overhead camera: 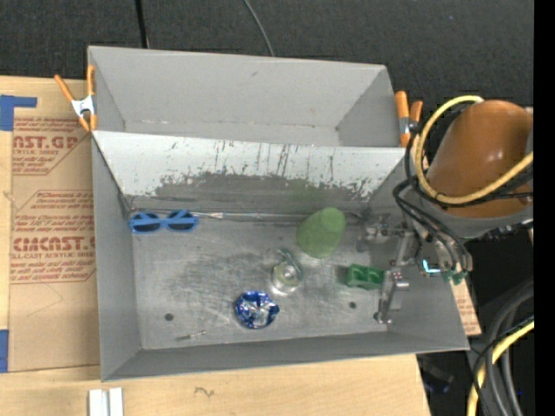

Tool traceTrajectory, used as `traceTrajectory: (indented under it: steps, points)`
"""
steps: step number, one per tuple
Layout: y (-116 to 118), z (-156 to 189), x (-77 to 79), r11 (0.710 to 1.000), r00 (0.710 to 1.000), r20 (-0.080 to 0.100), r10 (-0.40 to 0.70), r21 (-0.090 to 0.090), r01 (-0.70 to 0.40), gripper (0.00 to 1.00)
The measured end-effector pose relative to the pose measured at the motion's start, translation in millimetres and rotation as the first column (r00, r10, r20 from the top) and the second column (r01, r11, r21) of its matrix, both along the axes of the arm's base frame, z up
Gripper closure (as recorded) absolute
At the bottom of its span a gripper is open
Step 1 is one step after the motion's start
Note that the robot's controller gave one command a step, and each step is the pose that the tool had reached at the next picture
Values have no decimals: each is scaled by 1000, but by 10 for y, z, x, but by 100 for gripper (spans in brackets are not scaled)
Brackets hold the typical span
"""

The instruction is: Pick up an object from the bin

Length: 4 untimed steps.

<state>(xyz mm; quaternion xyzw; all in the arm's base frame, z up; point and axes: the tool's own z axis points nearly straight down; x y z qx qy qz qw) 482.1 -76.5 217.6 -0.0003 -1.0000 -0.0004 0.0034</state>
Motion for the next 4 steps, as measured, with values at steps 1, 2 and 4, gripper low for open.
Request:
traceTrajectory:
  steps: [1, 2, 4]
  points:
    - [-535, -1382, 113, 977, 977, 9, 215, -1, -215, 0]
    - [-614, -1381, 597, 973, 973, 12, 229, -2, -229, 0]
    - [-270, -1311, 1097, 944, 944, 11, 331, 1, -331, 0]
